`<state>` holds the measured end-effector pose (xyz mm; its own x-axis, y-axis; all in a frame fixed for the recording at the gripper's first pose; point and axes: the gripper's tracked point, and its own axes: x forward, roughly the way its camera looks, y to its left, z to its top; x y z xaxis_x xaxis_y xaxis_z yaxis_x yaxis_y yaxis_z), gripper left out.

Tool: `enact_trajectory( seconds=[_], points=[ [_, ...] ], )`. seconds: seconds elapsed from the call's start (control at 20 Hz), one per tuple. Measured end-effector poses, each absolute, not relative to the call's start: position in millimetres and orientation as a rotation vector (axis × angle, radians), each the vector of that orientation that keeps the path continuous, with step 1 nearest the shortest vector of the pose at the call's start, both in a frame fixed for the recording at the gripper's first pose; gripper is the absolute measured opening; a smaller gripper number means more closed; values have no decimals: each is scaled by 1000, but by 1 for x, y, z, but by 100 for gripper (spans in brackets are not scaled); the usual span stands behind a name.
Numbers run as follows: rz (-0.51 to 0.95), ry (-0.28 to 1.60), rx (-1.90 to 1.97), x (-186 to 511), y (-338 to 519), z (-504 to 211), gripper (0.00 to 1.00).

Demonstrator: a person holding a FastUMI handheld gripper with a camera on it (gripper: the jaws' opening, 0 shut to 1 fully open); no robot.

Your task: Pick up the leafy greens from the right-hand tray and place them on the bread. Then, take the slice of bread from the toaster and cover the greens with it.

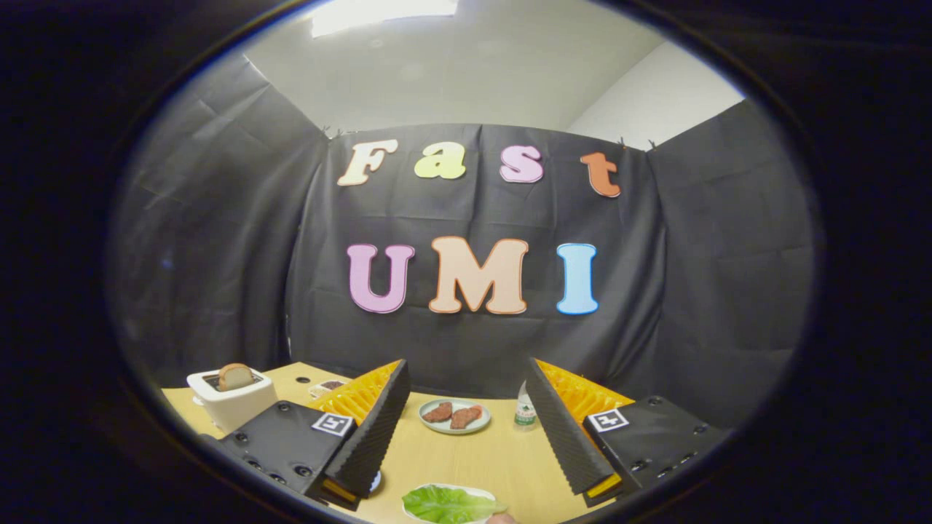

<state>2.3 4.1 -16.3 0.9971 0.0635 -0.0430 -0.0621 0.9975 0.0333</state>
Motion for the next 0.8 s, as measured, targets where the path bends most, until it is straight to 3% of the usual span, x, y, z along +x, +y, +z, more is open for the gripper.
enact_trajectory(
  seconds=[0.8],
  points=[
    [358,165,-96,19,22,-57,100]
  ],
)
